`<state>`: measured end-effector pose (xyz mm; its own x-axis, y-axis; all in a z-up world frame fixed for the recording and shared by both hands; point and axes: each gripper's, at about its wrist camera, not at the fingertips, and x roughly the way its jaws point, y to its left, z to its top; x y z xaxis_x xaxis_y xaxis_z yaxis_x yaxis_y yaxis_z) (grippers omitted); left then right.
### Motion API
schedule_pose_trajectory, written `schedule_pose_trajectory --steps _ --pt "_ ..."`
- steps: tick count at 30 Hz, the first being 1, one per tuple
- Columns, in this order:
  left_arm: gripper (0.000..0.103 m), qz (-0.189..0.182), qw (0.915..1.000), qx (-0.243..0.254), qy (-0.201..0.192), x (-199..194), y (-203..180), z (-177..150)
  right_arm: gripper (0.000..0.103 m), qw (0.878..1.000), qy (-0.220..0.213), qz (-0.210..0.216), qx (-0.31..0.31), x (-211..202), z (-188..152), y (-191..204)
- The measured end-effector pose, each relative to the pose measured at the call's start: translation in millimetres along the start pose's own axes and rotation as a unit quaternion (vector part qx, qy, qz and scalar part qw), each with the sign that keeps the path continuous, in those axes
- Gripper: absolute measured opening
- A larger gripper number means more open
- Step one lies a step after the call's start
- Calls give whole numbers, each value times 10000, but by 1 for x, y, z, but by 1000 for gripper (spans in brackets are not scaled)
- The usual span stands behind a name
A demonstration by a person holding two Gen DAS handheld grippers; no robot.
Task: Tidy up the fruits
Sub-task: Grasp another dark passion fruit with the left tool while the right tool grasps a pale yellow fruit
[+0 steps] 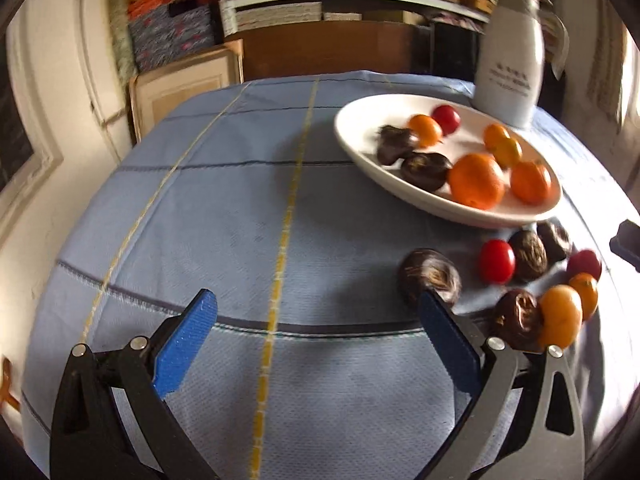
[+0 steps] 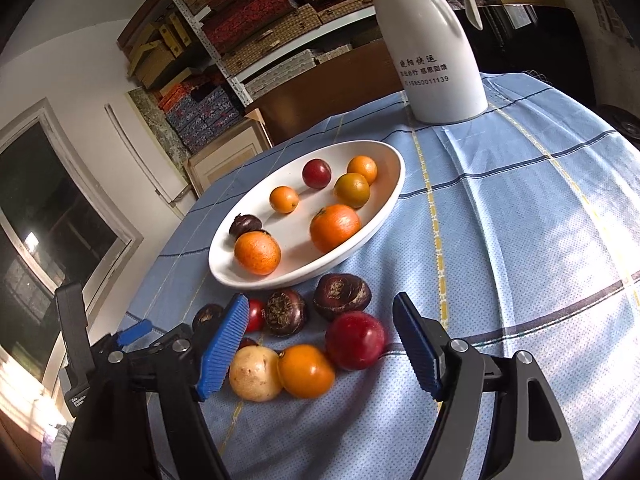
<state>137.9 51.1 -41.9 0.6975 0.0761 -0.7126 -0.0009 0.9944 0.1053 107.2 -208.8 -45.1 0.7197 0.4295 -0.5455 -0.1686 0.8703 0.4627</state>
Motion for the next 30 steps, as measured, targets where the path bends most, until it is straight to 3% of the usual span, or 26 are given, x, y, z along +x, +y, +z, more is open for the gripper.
schedule_pose_trajectory --steps 8,15,17,19,30 --pt "99 -215 9980 589 -17 7 -31 10 75 9974 102 -30 -710 -4 -20 27" --pt "99 -567 9951 700 410 31 -42 18 75 9969 212 -16 -759 -2 -21 26" --pt "99 -716 9944 515 582 37 -36 17 58 9957 289 39 -879 0 -24 31" --pt "99 -834 9941 294 631 39 -29 18 53 9944 389 142 -970 3 -26 35" --pt "99 -783 9961 372 179 20 -31 16 53 9881 341 260 -1477 -3 -38 56"
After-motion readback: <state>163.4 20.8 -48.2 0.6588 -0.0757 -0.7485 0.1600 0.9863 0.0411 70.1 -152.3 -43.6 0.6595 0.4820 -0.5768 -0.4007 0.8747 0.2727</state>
